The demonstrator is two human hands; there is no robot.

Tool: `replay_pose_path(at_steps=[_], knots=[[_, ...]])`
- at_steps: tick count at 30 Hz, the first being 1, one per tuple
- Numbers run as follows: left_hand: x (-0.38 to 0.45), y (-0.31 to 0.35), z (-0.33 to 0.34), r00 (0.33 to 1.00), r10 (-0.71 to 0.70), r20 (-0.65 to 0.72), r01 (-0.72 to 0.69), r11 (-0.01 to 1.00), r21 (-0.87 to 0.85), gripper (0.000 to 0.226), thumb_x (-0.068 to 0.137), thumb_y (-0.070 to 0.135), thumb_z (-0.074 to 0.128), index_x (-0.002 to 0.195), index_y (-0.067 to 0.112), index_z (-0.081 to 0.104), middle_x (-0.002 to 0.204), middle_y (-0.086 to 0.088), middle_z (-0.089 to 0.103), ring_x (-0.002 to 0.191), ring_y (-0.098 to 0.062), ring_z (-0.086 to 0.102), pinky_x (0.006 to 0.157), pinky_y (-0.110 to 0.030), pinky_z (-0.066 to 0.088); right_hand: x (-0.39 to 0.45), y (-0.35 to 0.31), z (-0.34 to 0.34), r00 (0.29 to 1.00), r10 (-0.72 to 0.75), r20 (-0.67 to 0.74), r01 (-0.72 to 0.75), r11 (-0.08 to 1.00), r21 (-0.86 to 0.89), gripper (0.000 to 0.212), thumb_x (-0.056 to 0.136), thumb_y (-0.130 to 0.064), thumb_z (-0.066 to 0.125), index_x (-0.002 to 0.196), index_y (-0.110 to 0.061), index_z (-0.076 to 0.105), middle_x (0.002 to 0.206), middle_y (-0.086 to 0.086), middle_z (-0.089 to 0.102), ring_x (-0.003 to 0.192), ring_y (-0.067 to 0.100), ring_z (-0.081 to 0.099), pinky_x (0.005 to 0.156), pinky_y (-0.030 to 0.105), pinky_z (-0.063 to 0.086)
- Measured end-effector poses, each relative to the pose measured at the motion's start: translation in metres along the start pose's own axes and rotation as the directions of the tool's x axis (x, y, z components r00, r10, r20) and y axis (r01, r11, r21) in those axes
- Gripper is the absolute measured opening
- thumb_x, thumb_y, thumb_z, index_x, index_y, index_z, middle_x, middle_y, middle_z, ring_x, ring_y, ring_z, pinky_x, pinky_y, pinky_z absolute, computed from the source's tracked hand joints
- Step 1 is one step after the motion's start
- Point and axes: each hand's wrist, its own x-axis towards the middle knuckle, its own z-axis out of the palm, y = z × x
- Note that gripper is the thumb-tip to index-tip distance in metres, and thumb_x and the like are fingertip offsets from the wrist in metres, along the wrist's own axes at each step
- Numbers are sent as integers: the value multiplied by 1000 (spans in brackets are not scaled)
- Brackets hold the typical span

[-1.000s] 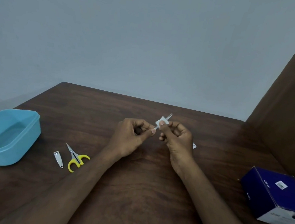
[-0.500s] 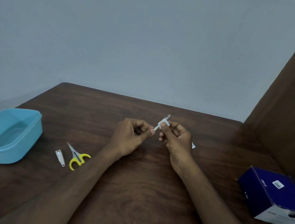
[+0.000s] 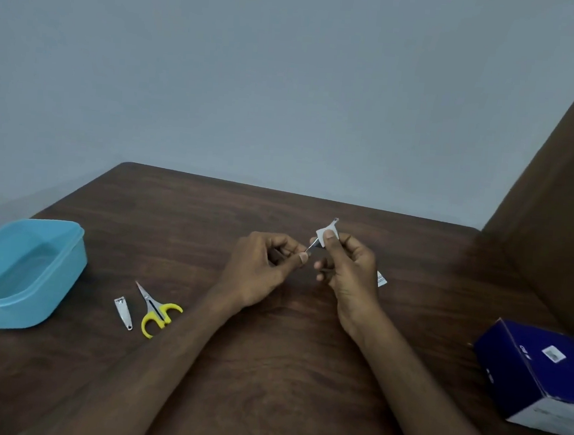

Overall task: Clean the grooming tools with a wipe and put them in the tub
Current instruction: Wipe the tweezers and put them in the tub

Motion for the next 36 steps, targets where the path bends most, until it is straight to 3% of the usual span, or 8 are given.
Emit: replay_pose_path(at_steps=[6, 11, 16, 19, 23, 26, 32, 36], knots=[[-2, 1, -2, 998, 44, 48, -46, 998, 39, 4, 95, 27, 80, 93, 30, 83, 84, 17, 79, 75, -4, 72, 67, -15, 52, -1, -1, 0, 1000, -4, -30, 4, 1000, -13, 14, 100, -21, 74, 95, -9, 68, 80, 2, 74, 52, 12, 55, 44, 24, 42], [-2, 1, 0, 999, -1, 47, 0, 1000, 24, 3, 95, 30, 80, 93, 30, 82, 83, 15, 78, 73, -13, 72, 72, -31, 57, 5, -2, -5, 999, 0, -46, -1, 1000, -14, 25, 106, -32, 64, 96, -9, 68, 88, 5, 79, 50, 12, 54, 42, 23, 40], [0, 0, 1, 999, -16, 30, 14, 998, 53, 2, 95, 28, 81, 94, 28, 82, 83, 16, 78, 71, -5, 72, 66, -21, 55, 7, 3, -4, 1000, -7, -13, 6, 998, -58, 11, 100, -20, 73, 101, -9, 71, 92, 5, 80, 52, 10, 54, 45, 24, 40], [0, 3, 2, 999, -6, 50, 2, 997, 75, 3, 95, 27, 80, 94, 27, 82, 82, 16, 78, 66, -2, 69, 60, -15, 50, 7, 3, -4, 998, -21, -59, 16, 996, -92, 24, 95, -25, 79, 97, -3, 70, 83, 4, 76, 51, 11, 55, 46, 26, 41], [-1, 5, 2, 998, -7, 55, 3, 997, 82, 4, 96, 27, 80, 93, 26, 82, 78, 13, 77, 62, -3, 67, 58, -23, 51, 5, -2, -3, 996, 14, -89, -18, 999, -40, 36, 105, -40, 65, 88, -9, 68, 86, 5, 80, 51, 16, 53, 43, 24, 41], [-1, 7, 2, 999, -14, 53, 10, 997, 79, 4, 96, 26, 80, 93, 25, 82, 77, 14, 77, 60, 0, 64, 57, -20, 49, 5, -3, -3, 996, 19, -90, -23, 999, -47, 36, 108, -41, 61, 90, -10, 68, 89, 4, 81, 51, 16, 53, 43, 24, 41], [-2, 8, 1, 999, -15, 44, 11, 996, 87, 5, 95, 27, 81, 91, 27, 82, 72, 22, 73, 59, 4, 63, 56, -12, 43, 3, -2, -4, 999, -12, -32, 9, 996, -93, 16, 101, -24, 73, 94, -10, 72, 92, 9, 80, 51, 13, 53, 45, 25, 40], [-1, 7, 0, 997, 17, 74, -24, 995, 94, 4, 95, 27, 80, 92, 27, 82, 78, 14, 77, 65, -6, 69, 56, -22, 50, 4, -3, -2, 998, -7, -69, 1, 997, -73, 34, 102, -32, 70, 94, 0, 70, 84, 5, 78, 49, 14, 51, 44, 25, 38]])
